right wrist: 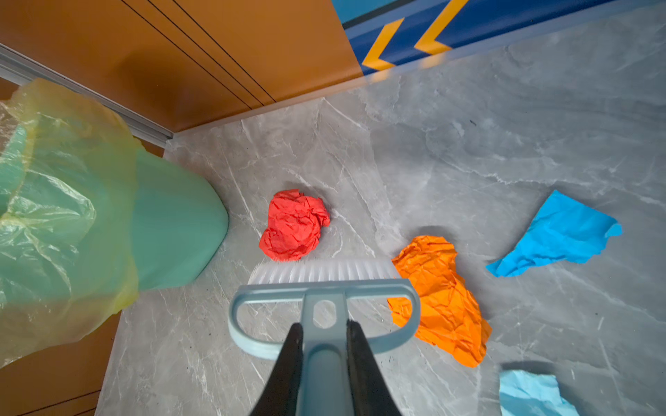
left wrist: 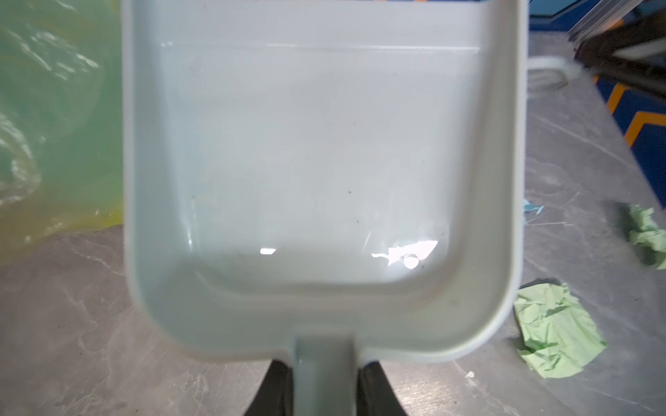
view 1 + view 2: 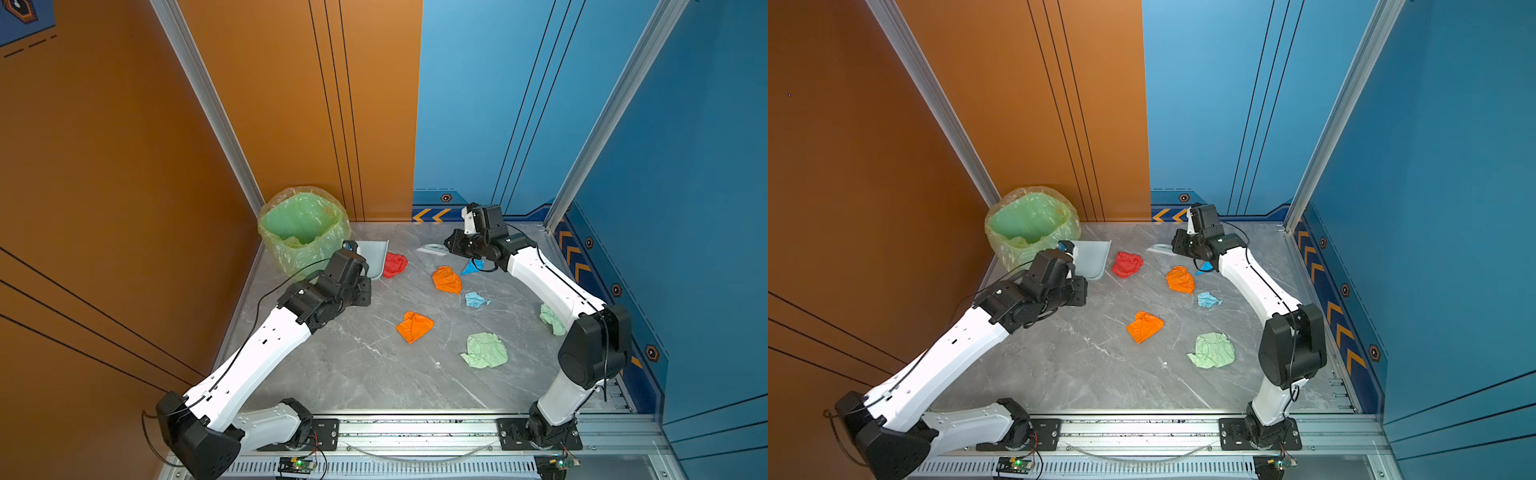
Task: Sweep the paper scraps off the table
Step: 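Lower the empty dustpan by the red scrap while the right gripper brings the brush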
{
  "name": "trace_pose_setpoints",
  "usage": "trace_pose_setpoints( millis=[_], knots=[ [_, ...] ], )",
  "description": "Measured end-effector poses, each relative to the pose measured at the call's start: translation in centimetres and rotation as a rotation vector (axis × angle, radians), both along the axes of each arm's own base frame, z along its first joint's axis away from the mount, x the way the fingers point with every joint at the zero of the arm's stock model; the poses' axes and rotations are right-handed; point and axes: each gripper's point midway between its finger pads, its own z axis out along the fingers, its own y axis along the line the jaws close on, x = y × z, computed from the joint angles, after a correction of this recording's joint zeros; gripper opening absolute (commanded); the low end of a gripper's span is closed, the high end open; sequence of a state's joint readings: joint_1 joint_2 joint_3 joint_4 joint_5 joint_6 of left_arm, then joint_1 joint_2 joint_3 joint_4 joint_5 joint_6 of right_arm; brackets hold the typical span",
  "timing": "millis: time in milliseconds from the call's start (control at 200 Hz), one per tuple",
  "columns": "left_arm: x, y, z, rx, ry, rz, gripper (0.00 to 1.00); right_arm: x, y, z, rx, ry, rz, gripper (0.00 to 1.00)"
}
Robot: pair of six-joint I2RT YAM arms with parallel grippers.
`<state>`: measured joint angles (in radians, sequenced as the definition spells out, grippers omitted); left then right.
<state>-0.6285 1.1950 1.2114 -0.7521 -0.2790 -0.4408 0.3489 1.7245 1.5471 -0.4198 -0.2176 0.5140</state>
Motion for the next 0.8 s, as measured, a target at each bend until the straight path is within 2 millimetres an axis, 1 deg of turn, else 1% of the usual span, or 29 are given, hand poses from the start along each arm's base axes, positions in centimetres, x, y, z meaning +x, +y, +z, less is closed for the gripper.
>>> trace_pose_setpoints(
  millis=[105, 210, 355, 451, 666, 731, 796],
  knots=[
    [-0.5, 0.1, -1.7, 0.071, 0.019, 0.004, 0.0, 0.9, 0.2, 0.4, 0.013, -0.034, -0.013, 0.0],
    [-0.9, 0.4, -4.2, 0.139, 0.063, 0.014, 0.0, 1.7, 0.6, 0.6, 0.028, -0.064, -0.015, 0.0],
    [-1.8, 0.6, -7.3, 0.205, 0.127, 0.013, 0.0, 2.6, 1.6, 0.1, 0.04, -0.087, -0.006, 0.0],
    [-2.3, 0.8, -8.5, 0.225, 0.156, 0.011, 0.0, 3.1, 2.2, -1.1, 0.04, -0.076, 0.0, 0.0],
    [-3.5, 1.2, -11.0, 0.249, 0.222, 0.005, 0.0, 4.0, 3.0, -5.0, 0.021, -0.018, 0.008, 0.0],
    [-3.7, 1.1, -11.4, 0.253, 0.237, -0.002, 0.0, 4.0, 3.2, -5.6, 0.02, -0.007, 0.012, 0.0],
    [-3.9, 0.8, -11.9, 0.257, 0.252, -0.014, 0.0, 4.1, 3.5, -5.9, 0.022, -0.007, 0.019, 0.0]
  ],
)
